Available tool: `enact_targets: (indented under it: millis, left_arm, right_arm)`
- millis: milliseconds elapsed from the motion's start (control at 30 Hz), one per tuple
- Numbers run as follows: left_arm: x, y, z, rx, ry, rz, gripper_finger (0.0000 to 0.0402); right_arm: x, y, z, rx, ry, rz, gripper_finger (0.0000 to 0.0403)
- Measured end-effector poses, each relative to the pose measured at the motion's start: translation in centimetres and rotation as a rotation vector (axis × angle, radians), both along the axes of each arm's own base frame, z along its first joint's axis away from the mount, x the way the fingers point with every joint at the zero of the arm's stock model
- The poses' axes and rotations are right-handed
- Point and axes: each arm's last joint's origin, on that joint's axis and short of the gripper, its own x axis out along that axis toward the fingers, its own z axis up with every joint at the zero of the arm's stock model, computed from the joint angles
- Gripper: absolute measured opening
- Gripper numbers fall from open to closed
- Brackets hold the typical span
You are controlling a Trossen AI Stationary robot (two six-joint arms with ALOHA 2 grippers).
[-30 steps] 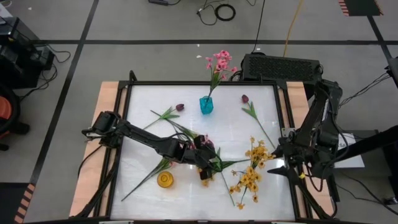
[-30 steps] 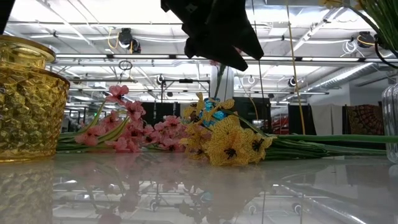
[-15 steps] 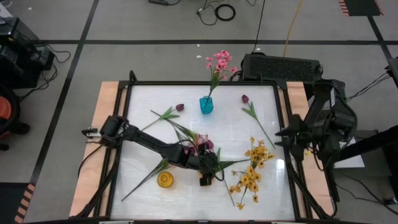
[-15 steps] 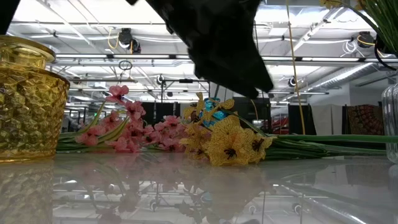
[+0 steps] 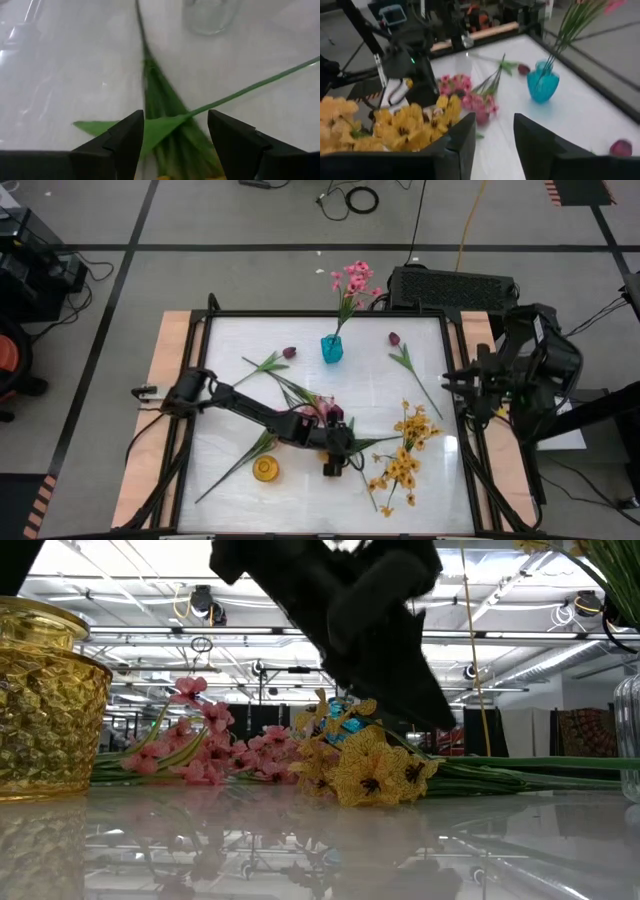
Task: Sort flowers into vase by color
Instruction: Put the bottom dark red tulips into the yellow vase
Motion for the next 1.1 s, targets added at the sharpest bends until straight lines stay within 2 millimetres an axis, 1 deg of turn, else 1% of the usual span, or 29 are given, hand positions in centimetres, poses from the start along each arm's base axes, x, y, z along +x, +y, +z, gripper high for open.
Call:
enact_targets:
  millis: [100,267,400,467,600,700,833,1000,1100]
  left_arm:
    - [0.0,0.2,-0.1,0.001,0.007,0.005,0.0228]
    - [-0.5,-0.4,-0.3,-0.017,0.041,0.030,0.0227]
    - [-1.2,-1.1,0.3,0.000,0.074,0.074,0.0228]
    - [-1.8,-1.4,0.5,0.039,0.091,0.090,0.0227]
    - [-1.5,-1.7,0.9,0.050,0.042,0.098,0.0227]
    - [-0.8,-1.9,0.7,0.040,-0.009,0.019,0.0220]
    - [-0.3,-2.2,-0.2,0.070,-0.032,-0.049,0.0196]
    - [-0.3,-2.2,-0.2,0.175,-0.037,-0.150,0.0159]
    - [0.0,-2.3,0.1,0.243,-0.085,-0.215,0.0143]
  right_arm:
    - [-0.1,-0.1,0.4,0.008,0.008,0.013,0.0111]
    - [-0.2,0.2,0.1,0.052,0.134,0.070,0.0104]
    - [0.0,0.6,0.0,0.052,0.146,0.067,0.0105]
    - [0.0,0.7,0.0,0.039,0.145,0.067,0.0104]
    - [0.3,1.1,0.0,-0.010,0.103,0.048,0.0104]
    - [0.5,1.4,0.0,-0.040,0.071,0.033,0.0104]
    - [0.7,1.9,0.1,-0.070,0.039,0.028,0.0104]
    - [0.8,2.1,0.2,-0.077,0.031,0.047,0.0104]
    - [0.8,2.2,0.3,-0.086,0.020,0.052,0.0105]
